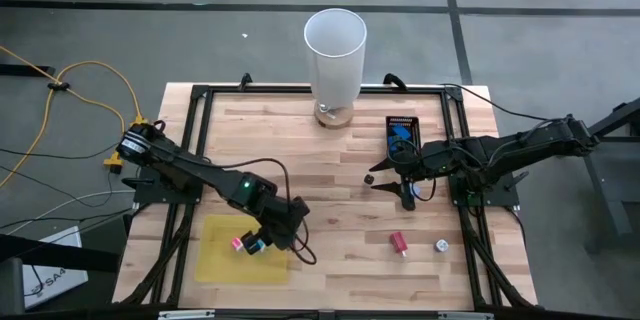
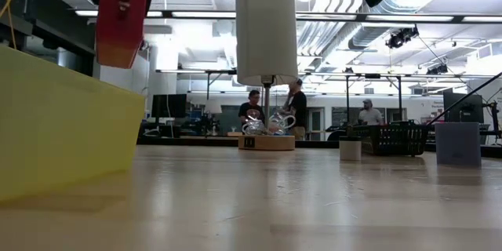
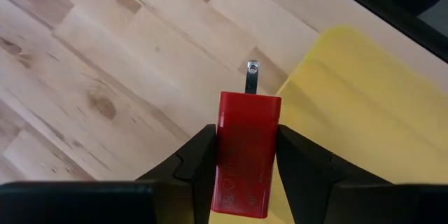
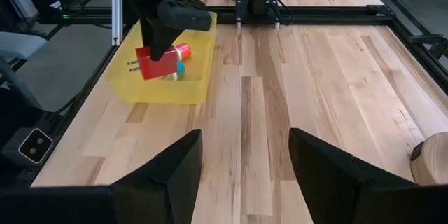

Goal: Pick & Place Office items
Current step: Put the left red charger adapter into the yellow bin

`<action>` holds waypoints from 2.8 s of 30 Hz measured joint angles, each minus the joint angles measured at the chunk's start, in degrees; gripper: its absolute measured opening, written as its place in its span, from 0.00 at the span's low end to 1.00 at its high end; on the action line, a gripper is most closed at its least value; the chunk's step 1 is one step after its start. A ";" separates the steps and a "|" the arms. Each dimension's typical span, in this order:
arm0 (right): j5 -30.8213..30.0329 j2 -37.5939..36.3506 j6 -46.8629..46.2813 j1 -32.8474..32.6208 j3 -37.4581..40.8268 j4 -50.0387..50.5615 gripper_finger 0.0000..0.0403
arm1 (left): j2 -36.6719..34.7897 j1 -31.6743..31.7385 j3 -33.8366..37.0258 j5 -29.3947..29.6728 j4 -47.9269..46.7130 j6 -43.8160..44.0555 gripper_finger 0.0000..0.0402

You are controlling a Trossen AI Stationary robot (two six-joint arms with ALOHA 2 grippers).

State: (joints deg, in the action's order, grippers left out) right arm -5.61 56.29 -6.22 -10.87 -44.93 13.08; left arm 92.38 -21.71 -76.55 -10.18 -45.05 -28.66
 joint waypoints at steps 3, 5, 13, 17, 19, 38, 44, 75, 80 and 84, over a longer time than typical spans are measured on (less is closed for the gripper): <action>0.01 0.00 -0.01 -0.01 0.00 -0.01 0.50 | -0.11 0.02 0.00 0.42 0.05 -0.49 0.32; 0.00 0.00 0.00 -0.02 0.00 0.00 0.50 | -0.43 0.02 0.00 0.94 -0.06 -1.12 0.32; 0.00 0.00 -0.02 -0.01 0.00 0.00 0.50 | -0.98 -0.25 0.00 1.51 -2.41 1.19 0.32; 0.00 0.00 0.00 0.00 0.00 0.00 0.50 | -1.14 -1.28 0.04 1.73 -4.12 1.59 0.32; 0.01 0.00 0.00 -0.01 0.00 0.00 0.50 | -1.85 -2.04 0.49 2.82 -4.20 2.27 0.32; 0.00 0.00 0.00 0.00 0.00 0.02 0.50 | -17.81 -11.09 21.02 11.79 5.36 20.60 0.32; 0.00 0.00 0.00 -0.02 0.00 0.02 0.50 | -20.51 -16.31 24.16 16.70 5.45 27.10 0.32; 0.00 0.00 0.00 -0.01 0.00 0.02 0.50 | -17.41 -26.18 24.83 18.49 9.70 33.30 0.32; 0.00 0.00 -0.01 -0.01 0.00 0.02 0.50 | -14.90 -29.24 24.81 17.69 12.41 35.02 0.32; 0.00 0.00 0.00 -0.02 0.00 0.02 0.50 | -13.68 -30.20 24.83 17.81 12.53 36.07 0.32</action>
State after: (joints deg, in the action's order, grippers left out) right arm -5.61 56.29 -6.22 -10.90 -44.93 13.10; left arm 78.70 -51.92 -51.72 7.63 -32.52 7.41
